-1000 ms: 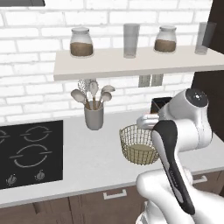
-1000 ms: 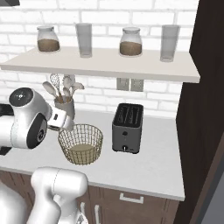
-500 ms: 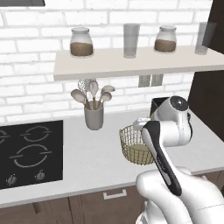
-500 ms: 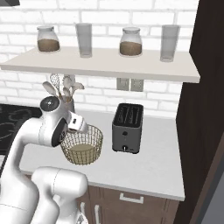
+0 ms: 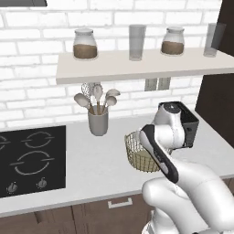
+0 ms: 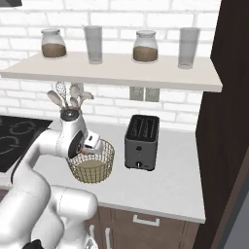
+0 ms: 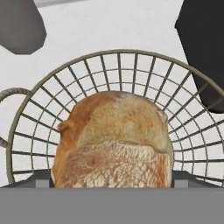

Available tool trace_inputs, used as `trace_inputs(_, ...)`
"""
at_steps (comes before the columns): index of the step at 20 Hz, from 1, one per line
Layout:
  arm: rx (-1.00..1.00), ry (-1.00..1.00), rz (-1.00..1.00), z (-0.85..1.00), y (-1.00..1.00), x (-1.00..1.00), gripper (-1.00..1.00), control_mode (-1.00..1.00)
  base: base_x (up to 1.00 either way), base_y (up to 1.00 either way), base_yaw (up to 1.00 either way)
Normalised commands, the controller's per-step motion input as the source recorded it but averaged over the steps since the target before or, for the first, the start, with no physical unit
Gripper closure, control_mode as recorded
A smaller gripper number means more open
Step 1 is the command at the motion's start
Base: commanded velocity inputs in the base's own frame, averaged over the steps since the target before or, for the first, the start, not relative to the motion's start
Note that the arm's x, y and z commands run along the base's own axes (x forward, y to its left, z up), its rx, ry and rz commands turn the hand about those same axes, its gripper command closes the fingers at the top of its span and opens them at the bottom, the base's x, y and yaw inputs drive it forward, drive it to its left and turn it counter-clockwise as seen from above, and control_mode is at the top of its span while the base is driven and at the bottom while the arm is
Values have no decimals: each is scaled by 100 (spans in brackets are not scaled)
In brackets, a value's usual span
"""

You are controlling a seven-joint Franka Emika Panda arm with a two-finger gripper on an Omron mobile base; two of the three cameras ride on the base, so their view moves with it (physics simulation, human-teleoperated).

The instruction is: Open the cabinet, pick up the bread from the cabinet and place it in the basket. Then move the basket to the dining counter.

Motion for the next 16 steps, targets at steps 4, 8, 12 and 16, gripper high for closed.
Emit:
trace_inputs(4, -2, 6, 0, -27, 0, 57, 100, -100, 0, 0, 0)
trace_inputs(8, -1, 7, 0, -31, 0, 23, 100, -100, 0, 0, 0)
trace_inputs(12, 0, 12, 0, -40, 0, 26, 100, -100, 0, 0, 0)
trace_inputs(16, 0, 4, 0, -39, 0, 25, 100, -100, 0, 0, 0)
